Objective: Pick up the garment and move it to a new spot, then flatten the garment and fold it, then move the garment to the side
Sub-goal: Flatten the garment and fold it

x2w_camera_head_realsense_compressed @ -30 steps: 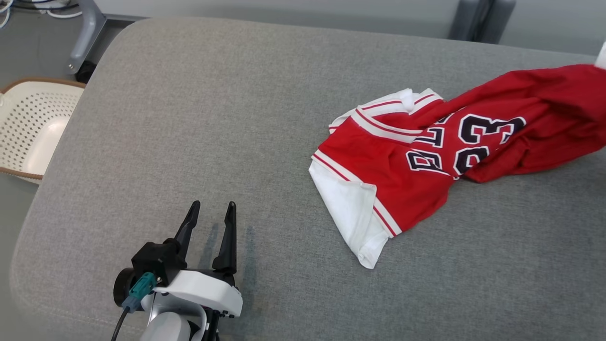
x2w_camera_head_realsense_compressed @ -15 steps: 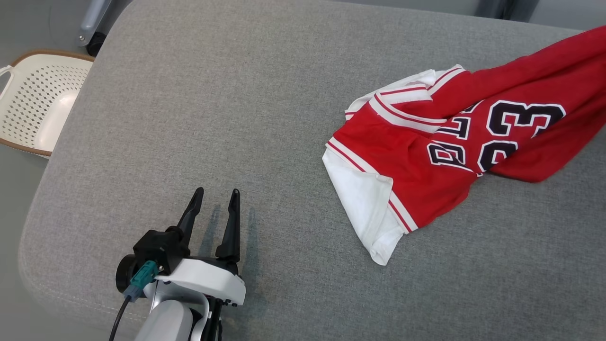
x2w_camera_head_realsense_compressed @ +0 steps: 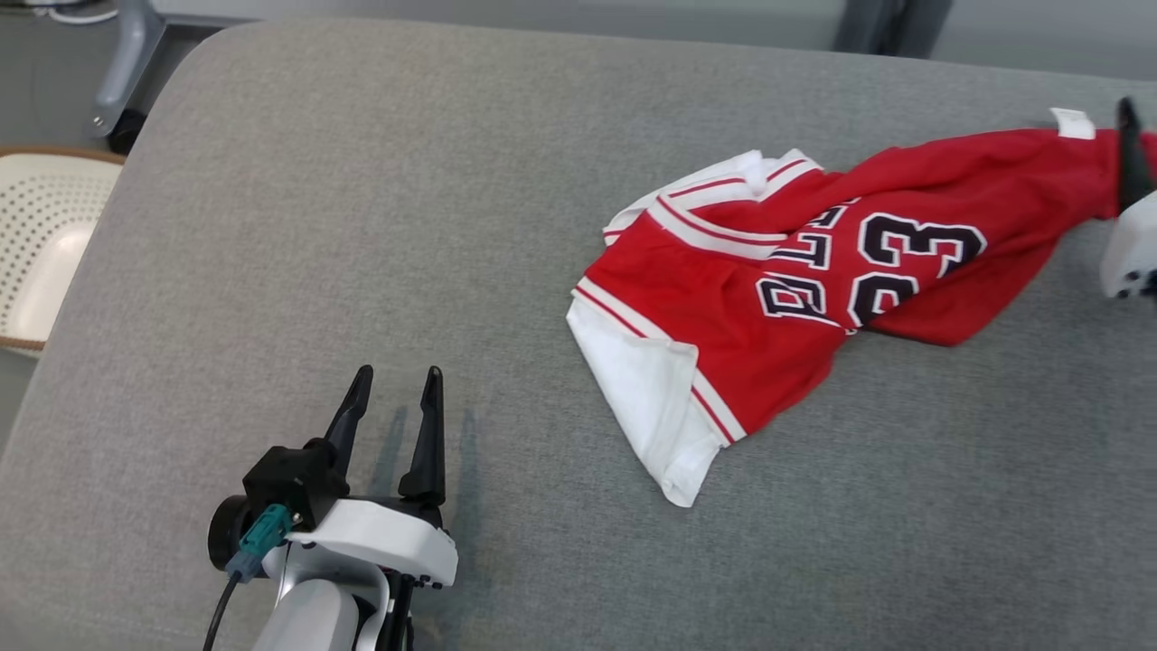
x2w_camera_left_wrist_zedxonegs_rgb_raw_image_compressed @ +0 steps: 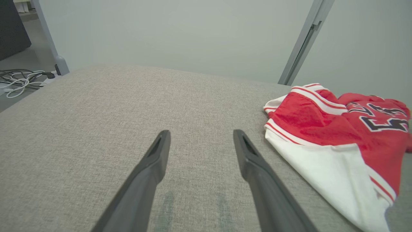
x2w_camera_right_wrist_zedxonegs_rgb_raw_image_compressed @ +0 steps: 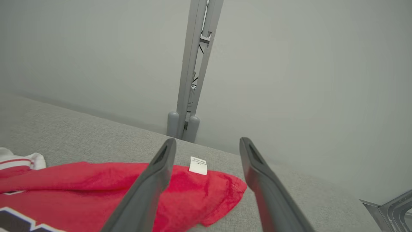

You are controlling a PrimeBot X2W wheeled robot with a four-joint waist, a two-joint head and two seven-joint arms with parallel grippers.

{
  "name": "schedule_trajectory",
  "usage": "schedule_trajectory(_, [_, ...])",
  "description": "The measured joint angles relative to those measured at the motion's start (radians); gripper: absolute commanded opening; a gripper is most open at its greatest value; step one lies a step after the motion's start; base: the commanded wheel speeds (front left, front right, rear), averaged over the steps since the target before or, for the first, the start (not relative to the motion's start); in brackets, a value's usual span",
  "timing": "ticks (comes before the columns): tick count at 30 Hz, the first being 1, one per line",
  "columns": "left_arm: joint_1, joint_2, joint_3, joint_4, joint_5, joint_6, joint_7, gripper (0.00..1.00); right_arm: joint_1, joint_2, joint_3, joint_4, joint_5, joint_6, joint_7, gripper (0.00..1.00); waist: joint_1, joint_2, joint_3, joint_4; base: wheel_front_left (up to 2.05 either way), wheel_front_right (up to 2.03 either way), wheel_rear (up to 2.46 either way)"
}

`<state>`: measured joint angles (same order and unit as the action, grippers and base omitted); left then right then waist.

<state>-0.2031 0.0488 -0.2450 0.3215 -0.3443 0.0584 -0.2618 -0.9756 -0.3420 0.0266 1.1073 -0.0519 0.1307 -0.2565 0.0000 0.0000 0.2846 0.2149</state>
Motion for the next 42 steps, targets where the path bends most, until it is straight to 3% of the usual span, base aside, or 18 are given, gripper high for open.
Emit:
schedule_trajectory(11, [0.023, 0.000, 0.014, 0.012, 0.011, -0.006, 0.000, 1.00, 0.216, 0.106, 0.112, -0.076, 0.242, 0.000, -0.004, 1.00, 0.0000, 0.0000, -0.070, -0.069, 0.00, 0.00, 0.00])
schedule_trajectory(17, [0.031, 0.000, 0.014, 0.017, 0.016, -0.014, 0.000, 1.00, 0.330, 0.157, 0.180, -0.102, 0.350, 0.000, 0.014, 1.00, 0.0000, 0.0000, -0.091, -0.069, 0.00, 0.00, 0.00])
schedule_trajectory(28, [0.033, 0.000, 0.001, 0.018, 0.012, -0.015, 0.000, 1.00, 0.326, 0.165, 0.239, -0.081, 0.405, 0.000, 0.064, 1.00, 0.0000, 0.0000, -0.089, -0.013, 0.00, 0.00, 0.00])
schedule_trajectory(37, [0.035, 0.000, -0.010, 0.017, 0.000, -0.012, 0.000, 1.00, 0.291, 0.155, 0.329, -0.006, 0.384, 0.000, 0.127, 1.00, 0.0000, 0.0000, -0.082, 0.034, 0.00, 0.00, 0.00])
schedule_trajectory(39, [0.035, 0.000, -0.012, 0.017, -0.002, -0.012, 0.000, 1.00, 0.279, 0.150, 0.337, 0.012, 0.378, 0.000, 0.133, 0.44, 0.0000, 0.0000, -0.082, 0.039, 0.00, 0.00, 0.00])
schedule_trajectory(41, [0.035, 0.000, -0.013, 0.017, -0.002, -0.008, 0.000, 1.00, 0.272, 0.150, 0.339, 0.028, 0.376, 0.000, 0.132, 0.22, 0.0000, 0.0000, -0.084, 0.041, 0.00, 0.00, 0.00])
schedule_trajectory(42, [0.036, 0.000, -0.013, 0.017, -0.002, -0.007, 0.000, 1.00, 0.267, 0.150, 0.340, 0.035, 0.375, 0.000, 0.128, 0.04, 0.0000, 0.0000, -0.085, 0.041, 0.00, 0.00, 0.00])
